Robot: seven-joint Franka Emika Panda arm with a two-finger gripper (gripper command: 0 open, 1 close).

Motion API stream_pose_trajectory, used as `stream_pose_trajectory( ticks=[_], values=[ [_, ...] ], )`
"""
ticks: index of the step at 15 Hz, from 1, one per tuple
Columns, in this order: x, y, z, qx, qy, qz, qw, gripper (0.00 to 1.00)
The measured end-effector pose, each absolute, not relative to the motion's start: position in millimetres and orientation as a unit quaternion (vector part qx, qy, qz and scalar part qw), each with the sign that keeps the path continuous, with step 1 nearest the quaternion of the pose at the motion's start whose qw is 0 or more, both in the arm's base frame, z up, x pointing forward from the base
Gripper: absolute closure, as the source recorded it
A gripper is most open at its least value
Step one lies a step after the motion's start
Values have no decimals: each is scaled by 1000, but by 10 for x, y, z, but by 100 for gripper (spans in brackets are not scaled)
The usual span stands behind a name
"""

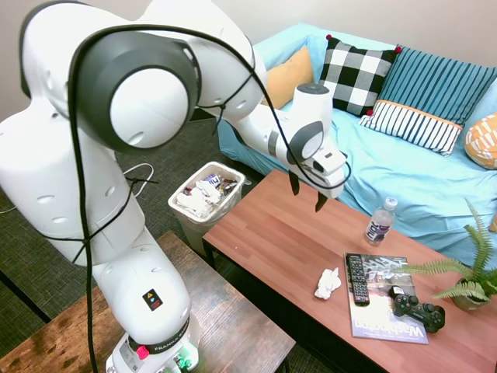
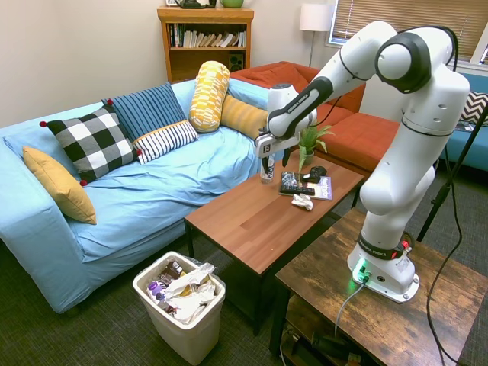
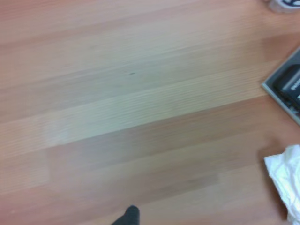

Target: Throw the tissue in the trash bin

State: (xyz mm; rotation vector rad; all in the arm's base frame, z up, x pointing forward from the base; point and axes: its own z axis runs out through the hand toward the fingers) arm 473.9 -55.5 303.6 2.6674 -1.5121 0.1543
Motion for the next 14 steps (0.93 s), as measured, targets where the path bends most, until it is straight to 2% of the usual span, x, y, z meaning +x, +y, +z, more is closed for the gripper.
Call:
stream_pose_trajectory(
  ticks=[5,14],
  values=[
    [4720,-1262,2551,836,-543,42,60,0],
    [4767,-1828,1447,840,-540,-19,46,0]
  ],
)
